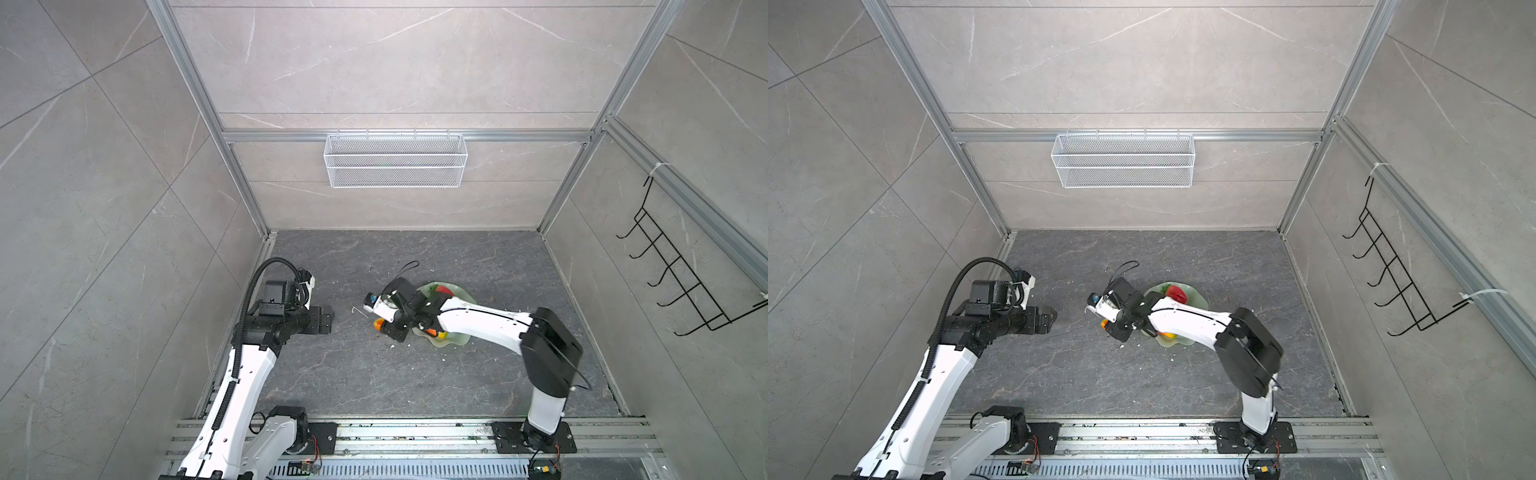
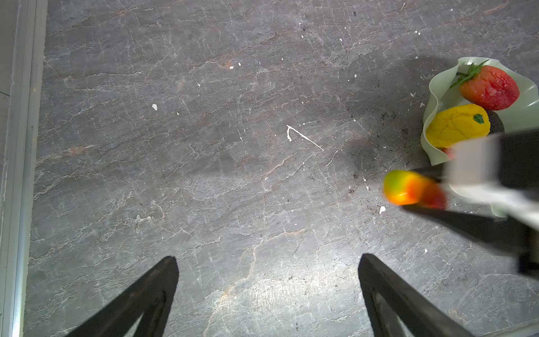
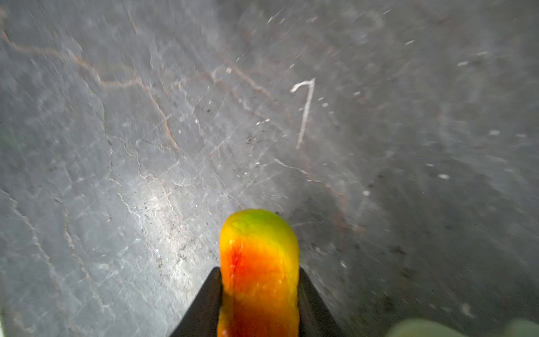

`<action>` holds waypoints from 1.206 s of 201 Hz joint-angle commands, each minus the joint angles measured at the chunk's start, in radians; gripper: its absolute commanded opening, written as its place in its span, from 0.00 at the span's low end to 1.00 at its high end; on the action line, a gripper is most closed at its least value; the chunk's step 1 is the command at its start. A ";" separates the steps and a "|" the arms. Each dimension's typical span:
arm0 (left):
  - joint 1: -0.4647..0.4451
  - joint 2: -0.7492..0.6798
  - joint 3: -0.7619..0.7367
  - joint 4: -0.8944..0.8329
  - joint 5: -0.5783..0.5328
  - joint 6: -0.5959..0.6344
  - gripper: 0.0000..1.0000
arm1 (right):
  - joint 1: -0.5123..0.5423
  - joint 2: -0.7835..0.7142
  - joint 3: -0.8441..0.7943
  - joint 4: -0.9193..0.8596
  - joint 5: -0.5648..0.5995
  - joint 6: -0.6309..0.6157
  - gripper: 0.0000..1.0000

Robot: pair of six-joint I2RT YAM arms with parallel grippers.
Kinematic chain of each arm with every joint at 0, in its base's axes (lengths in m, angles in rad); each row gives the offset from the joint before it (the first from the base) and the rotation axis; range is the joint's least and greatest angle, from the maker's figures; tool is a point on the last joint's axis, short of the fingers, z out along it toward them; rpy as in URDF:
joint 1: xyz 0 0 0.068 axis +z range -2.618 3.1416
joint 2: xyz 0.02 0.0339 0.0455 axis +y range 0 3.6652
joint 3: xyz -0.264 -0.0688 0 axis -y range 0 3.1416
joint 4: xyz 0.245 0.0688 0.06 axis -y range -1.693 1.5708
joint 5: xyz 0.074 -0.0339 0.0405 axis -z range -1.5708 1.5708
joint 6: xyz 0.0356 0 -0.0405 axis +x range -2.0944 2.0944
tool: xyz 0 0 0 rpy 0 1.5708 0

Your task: Place and organize the fake fruits in the fruit bowl

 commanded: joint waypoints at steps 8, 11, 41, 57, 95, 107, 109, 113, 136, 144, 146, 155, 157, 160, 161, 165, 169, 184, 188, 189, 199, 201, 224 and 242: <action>0.005 -0.013 0.004 0.005 0.024 0.021 1.00 | -0.130 -0.200 -0.129 0.071 0.106 0.197 0.28; 0.005 -0.014 0.005 0.004 0.024 0.020 1.00 | -0.145 -0.217 -0.144 0.072 0.115 0.212 0.28; 0.005 -0.024 0.001 0.008 0.026 0.020 1.00 | -0.286 -0.356 -0.287 0.061 0.262 0.386 0.26; 0.005 -0.025 0.000 0.008 0.027 0.020 1.00 | -0.350 -0.401 -0.346 0.051 0.283 0.451 0.27; 0.005 -0.027 0.000 0.008 0.029 0.019 1.00 | -0.413 -0.406 -0.411 0.038 0.302 0.517 0.28; 0.005 -0.029 -0.001 0.009 0.028 0.019 1.00 | -0.419 -0.397 -0.423 0.039 0.310 0.529 0.28; 0.005 -0.029 -0.001 0.010 0.027 0.019 1.00 | -0.421 -0.394 -0.425 0.040 0.310 0.530 0.28; 0.005 -0.028 -0.001 0.009 0.027 0.019 1.00 | -0.424 -0.390 -0.428 0.042 0.310 0.534 0.28; 0.005 -0.023 -0.001 0.009 0.027 0.019 1.00 | -0.438 -0.362 -0.436 0.065 0.300 0.545 0.32; 0.005 -0.024 0.000 0.009 0.027 0.018 1.00 | -0.439 -0.353 -0.435 0.072 0.294 0.545 0.33; 0.005 -0.024 -0.001 0.009 0.027 0.018 1.00 | -0.438 -0.351 -0.435 0.073 0.292 0.546 0.34; 0.005 -0.024 0.000 0.009 0.027 0.018 1.00 | -0.440 -0.341 -0.436 0.078 0.287 0.544 0.35; 0.005 -0.024 -0.001 0.009 0.026 0.019 1.00 | -0.441 -0.338 -0.434 0.078 0.286 0.543 0.36; 0.005 -0.024 0.000 0.009 0.026 0.018 1.00 | -0.441 -0.335 -0.434 0.079 0.285 0.542 0.36; 0.005 -0.024 -0.001 0.009 0.026 0.019 1.00 | -0.441 -0.334 -0.434 0.080 0.284 0.542 0.37; 0.005 -0.024 -0.001 0.010 0.025 0.018 1.00 | -0.440 -0.331 -0.433 0.080 0.284 0.540 0.37; 0.005 -0.024 -0.001 0.009 0.024 0.018 1.00 | -0.442 -0.330 -0.431 0.080 0.283 0.539 0.38; 0.005 -0.022 0.000 0.009 0.023 0.018 1.00 | -0.444 -0.327 -0.433 0.081 0.281 0.535 0.41; 0.005 -0.020 -0.001 0.009 0.022 0.019 1.00 | -0.444 -0.328 -0.432 0.081 0.281 0.535 0.42; 0.005 -0.020 0.000 0.009 0.022 0.019 1.00 | -0.444 -0.328 -0.432 0.081 0.281 0.534 0.42; 0.005 -0.019 0.000 0.009 0.023 0.019 1.00 | -0.445 -0.334 -0.434 0.081 0.282 0.530 0.45; 0.005 -0.019 -0.001 0.009 0.023 0.019 1.00 | -0.445 -0.334 -0.433 0.081 0.282 0.529 0.47; 0.005 -0.015 -0.001 0.010 0.023 0.018 1.00 | -0.449 -0.355 -0.438 0.086 0.287 0.515 0.63; 0.005 -0.013 0.001 0.010 0.021 0.019 1.00 | -0.453 -0.384 -0.439 0.082 0.298 0.498 0.75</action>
